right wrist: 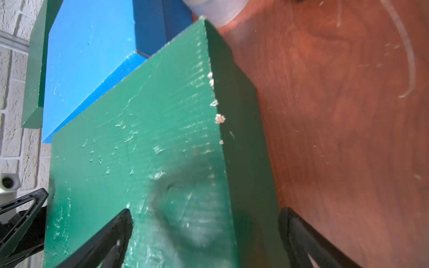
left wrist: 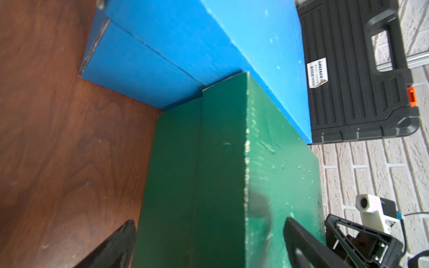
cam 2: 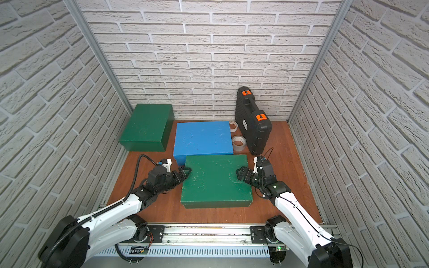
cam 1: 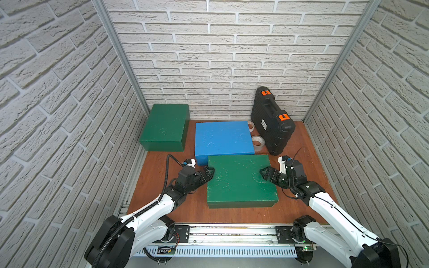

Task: Stack the shoeboxes
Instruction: Pick up the shoebox from the center of the board.

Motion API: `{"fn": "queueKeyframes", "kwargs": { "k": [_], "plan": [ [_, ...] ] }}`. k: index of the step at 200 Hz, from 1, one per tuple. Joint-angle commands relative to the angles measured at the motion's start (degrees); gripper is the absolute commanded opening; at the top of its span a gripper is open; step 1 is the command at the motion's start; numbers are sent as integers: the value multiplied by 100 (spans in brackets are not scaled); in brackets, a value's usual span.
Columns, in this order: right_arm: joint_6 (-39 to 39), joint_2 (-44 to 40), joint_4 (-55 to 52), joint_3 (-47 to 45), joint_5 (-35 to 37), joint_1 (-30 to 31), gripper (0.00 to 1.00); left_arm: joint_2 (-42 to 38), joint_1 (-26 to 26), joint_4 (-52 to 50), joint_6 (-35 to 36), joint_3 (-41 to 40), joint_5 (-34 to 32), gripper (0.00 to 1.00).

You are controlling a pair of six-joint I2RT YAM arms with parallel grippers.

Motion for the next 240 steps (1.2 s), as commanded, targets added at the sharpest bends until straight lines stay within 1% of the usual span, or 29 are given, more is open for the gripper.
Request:
{"fn": "queueKeyframes", "kwargs": {
  "k": [1, 33, 72, 109, 152, 192, 216, 240],
  "plan": [
    [48, 138, 438, -99, -398, -11, 99, 100, -28, 225, -51, -78, 104, 98],
    [213, 237, 761, -213, -575, 14, 100, 509, -65, 514, -153, -36, 172, 98],
    [308, 474, 995, -199, -670, 224, 100, 1103, -242, 884, -137, 167, 327, 98],
    [396, 618, 1136, -153, -646, 464, 98, 1269, -302, 759, -144, 300, 324, 98],
    [454, 492, 880, 18, -391, 799, 97, 925, -328, 323, -157, 345, 122, 98],
    [535, 328, 395, 292, -99, 1094, 94, 354, -373, -850, -279, 599, -267, 98],
    [631, 323, -73, 597, 52, 1286, 94, 84, -388, -1277, -167, 816, -331, 98],
    [622, 304, -536, 995, 295, 1557, 94, -70, -396, -1864, -71, 1206, -313, 98]
  ]
}}
